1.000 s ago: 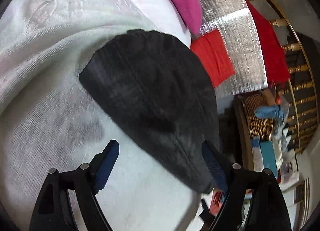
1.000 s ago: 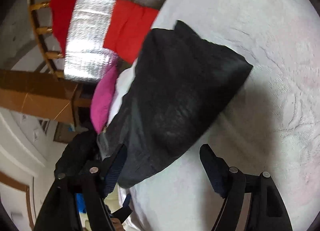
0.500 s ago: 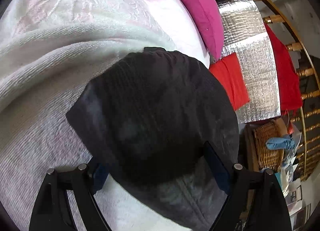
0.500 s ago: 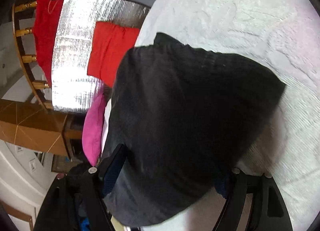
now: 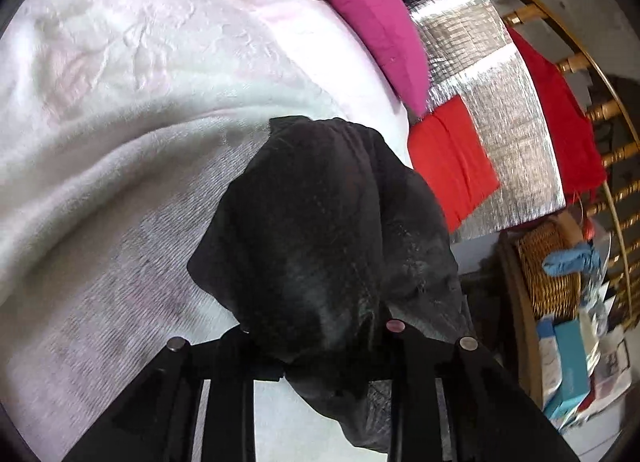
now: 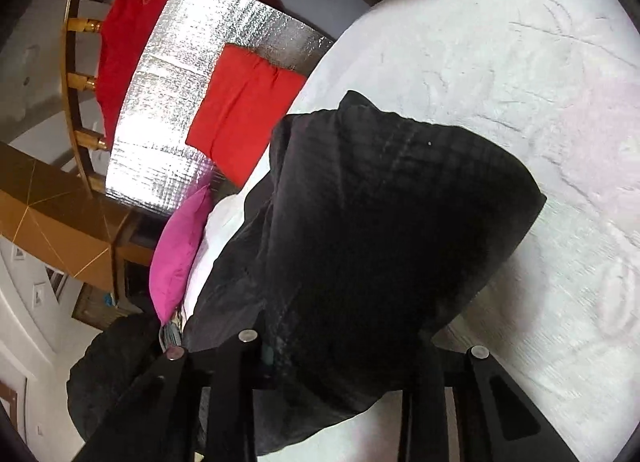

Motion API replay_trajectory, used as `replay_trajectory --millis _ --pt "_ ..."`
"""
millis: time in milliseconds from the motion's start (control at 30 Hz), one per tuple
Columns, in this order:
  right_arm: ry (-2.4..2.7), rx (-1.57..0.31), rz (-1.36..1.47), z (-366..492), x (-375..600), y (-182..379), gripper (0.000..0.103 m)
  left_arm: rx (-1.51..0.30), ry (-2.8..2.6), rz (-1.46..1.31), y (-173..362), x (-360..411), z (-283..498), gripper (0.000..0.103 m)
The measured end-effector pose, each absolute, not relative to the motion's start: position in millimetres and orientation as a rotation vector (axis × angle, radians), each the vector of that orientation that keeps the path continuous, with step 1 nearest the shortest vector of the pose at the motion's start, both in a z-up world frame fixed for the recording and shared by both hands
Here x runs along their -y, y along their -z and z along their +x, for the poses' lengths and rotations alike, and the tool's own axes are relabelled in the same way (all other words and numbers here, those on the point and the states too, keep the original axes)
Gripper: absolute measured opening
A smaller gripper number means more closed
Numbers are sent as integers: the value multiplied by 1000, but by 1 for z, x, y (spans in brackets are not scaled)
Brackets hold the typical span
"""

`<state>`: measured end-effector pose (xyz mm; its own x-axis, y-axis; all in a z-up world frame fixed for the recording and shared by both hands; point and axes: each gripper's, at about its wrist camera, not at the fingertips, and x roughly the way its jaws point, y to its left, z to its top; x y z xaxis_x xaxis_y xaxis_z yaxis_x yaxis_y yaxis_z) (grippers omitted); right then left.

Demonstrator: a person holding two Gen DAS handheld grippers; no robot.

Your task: Fold large clothes

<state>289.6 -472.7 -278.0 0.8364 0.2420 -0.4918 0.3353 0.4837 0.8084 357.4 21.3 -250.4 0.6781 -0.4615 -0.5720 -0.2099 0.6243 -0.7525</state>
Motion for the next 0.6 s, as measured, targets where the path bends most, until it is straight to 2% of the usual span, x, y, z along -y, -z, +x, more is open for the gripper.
replay_trajectory --millis 167,433,500,567,600 --pt "32 -622 1033 250 469 266 32 -872 189 -866 243 -27 326 26" --pt "15 -671 1065 175 467 289 33 -879 180 -822 252 -36 263 27" --pt "11 -682 1068 174 469 292 33 -898 174 -827 258 -36 269 32" --pt "6 -707 1053 180 470 295 37 -945 169 -812 263 -34 280 53" --pt "2 -711 1062 180 470 296 37 -995 164 -827 268 -36 284 55"
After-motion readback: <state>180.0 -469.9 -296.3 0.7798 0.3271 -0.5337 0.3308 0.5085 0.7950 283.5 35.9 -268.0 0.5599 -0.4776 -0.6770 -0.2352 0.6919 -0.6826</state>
